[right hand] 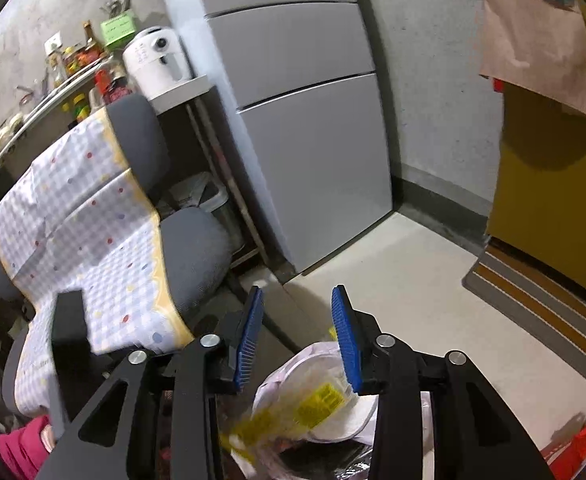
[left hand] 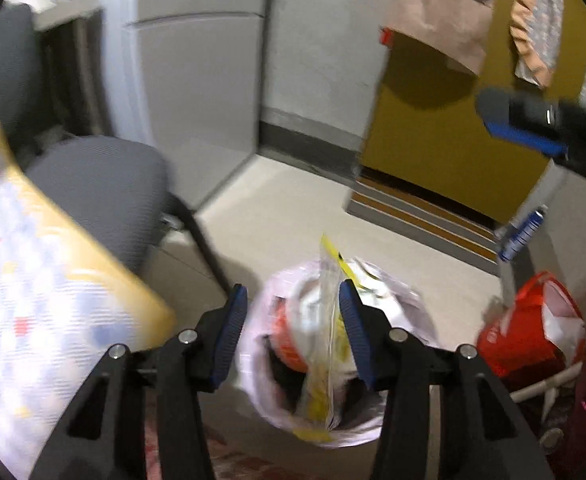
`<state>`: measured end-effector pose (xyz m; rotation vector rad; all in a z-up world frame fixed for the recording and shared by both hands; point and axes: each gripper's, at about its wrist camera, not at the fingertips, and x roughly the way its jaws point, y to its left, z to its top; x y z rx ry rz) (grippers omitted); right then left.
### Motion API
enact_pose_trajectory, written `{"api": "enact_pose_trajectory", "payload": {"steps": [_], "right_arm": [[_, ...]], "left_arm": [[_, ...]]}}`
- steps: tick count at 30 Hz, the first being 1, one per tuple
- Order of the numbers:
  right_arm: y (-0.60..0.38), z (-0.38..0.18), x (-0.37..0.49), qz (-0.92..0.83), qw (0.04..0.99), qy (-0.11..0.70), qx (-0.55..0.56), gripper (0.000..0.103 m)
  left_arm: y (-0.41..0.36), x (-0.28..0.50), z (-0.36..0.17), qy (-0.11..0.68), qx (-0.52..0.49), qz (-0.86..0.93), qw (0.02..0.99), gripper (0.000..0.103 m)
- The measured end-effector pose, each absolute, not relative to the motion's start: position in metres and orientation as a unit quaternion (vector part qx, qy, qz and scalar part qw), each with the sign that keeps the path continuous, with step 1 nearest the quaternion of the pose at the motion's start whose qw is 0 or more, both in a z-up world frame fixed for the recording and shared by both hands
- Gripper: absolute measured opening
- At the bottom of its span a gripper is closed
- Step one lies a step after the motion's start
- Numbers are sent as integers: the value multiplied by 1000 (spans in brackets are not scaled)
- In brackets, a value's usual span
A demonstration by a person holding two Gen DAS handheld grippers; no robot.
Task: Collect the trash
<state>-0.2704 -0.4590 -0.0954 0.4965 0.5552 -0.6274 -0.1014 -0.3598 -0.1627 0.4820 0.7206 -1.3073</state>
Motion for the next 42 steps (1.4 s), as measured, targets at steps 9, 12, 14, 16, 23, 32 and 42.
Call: {"api": "enact_pose_trajectory", "payload": {"steps": [9,12,14,16,23,32,42], "right_arm": [[-415,-88,-234,-240,895,314,207,59],[-395,-87,-222,-220,897,333,189,74],[-382,-83,-217,-210,900,341,173,84],[-374,-79,-214,-206,902,345,159,87],[-363,-62,-212,-195,907,342,149,91],[-346,-42,-207,-174,919,329,131,92],[-343,-43,-204,-173,918,332,130,92]], "left_arm": [[-277,-69,-103,292,170,-507,793,69],[-253,-65,-86,293,159,-474,815,76],[-238,-65,-77,292,154,-452,829,86],[-223,-66,-73,288,149,-436,839,94],[-186,-59,-61,304,142,-376,864,96],[-146,-53,-46,316,127,-328,881,96],[-137,-47,-42,317,118,-315,887,96]]}}
